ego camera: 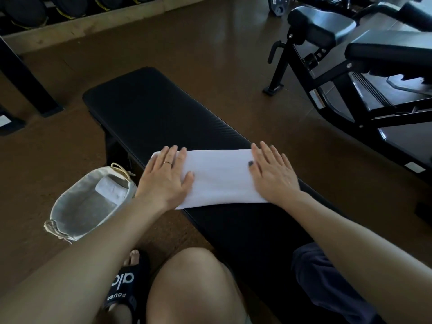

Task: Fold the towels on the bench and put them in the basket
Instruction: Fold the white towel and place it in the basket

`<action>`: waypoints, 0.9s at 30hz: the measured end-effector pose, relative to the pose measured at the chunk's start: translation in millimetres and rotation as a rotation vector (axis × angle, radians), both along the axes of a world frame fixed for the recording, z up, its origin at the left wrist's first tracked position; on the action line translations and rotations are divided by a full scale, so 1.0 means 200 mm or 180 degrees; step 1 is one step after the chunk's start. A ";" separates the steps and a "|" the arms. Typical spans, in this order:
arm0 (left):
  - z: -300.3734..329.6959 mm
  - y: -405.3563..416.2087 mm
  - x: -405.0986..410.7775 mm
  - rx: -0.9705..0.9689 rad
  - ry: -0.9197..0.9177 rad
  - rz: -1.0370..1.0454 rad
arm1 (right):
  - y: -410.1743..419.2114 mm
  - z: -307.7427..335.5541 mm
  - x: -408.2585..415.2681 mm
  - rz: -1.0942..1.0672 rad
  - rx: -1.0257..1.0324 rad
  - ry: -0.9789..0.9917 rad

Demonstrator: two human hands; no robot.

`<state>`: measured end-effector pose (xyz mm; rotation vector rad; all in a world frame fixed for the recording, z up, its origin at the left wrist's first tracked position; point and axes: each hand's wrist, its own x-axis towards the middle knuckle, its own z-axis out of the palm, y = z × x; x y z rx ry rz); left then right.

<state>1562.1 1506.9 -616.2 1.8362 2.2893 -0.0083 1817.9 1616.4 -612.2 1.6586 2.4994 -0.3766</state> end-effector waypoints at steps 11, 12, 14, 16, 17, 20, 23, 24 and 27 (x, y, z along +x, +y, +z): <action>-0.01 0.03 0.00 0.0208 -0.0021 0.0074 | -0.05 0.00 -0.10 0.0665 0.0265 0.0091; -0.01 0.03 -0.03 0.0199 -0.0089 0.0229 | -0.03 0.00 -0.08 0.0539 0.0249 0.0087; 0.00 0.01 -0.06 0.0255 -0.0288 0.0721 | 0.00 0.02 -0.04 0.0335 0.0169 0.0075; 0.04 0.00 -0.05 0.0429 -0.0495 0.1298 | 0.02 0.03 -0.03 0.0163 0.0091 0.0210; 0.05 -0.02 -0.04 0.0437 -0.0652 0.1592 | 0.03 0.04 -0.03 0.0008 0.0047 0.0375; 0.09 -0.05 -0.07 0.0230 -0.2121 0.2743 | 0.06 0.08 -0.04 -0.0467 -0.0019 0.0803; 0.10 -0.09 -0.13 -0.0019 -0.2945 0.2821 | 0.07 0.12 -0.06 -0.0485 0.0020 0.0742; 0.11 -0.09 -0.14 0.0056 -0.2808 0.2640 | 0.09 0.13 -0.06 -0.0448 0.0035 0.0693; 0.14 -0.05 -0.18 0.0504 -0.2527 0.2220 | 0.12 0.17 -0.04 -0.0327 0.0008 0.0590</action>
